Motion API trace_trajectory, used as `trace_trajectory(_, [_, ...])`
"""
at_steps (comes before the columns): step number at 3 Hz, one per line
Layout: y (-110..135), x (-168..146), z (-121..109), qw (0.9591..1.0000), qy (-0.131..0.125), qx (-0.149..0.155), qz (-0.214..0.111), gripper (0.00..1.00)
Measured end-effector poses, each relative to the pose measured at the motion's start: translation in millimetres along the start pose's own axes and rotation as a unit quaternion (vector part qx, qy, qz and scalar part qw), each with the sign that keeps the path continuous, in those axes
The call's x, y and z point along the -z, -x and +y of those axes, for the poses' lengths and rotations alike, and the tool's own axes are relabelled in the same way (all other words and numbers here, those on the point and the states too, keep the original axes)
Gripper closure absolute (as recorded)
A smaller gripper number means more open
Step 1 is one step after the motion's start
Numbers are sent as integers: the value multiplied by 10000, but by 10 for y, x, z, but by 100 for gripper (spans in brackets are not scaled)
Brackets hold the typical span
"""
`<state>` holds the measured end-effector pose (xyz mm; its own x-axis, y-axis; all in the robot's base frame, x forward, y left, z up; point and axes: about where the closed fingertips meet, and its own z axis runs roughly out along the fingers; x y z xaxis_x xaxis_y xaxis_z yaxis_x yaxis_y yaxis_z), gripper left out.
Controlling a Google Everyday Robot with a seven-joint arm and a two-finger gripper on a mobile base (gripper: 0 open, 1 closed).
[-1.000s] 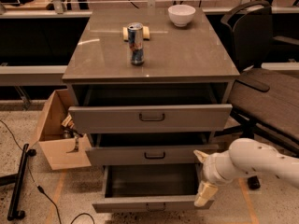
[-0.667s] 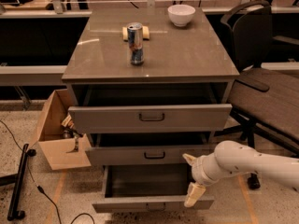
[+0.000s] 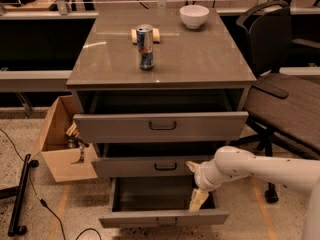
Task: Open middle drawer
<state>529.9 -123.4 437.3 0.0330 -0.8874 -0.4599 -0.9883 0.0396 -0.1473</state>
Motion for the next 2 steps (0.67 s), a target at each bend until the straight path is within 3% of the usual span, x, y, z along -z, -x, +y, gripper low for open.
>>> trace_trajectory(1, [-29, 58, -223, 9998, -130, 125, 130, 0])
trace_trajectory(2, [-106, 388, -477, 9985, -388, 279, 281, 0])
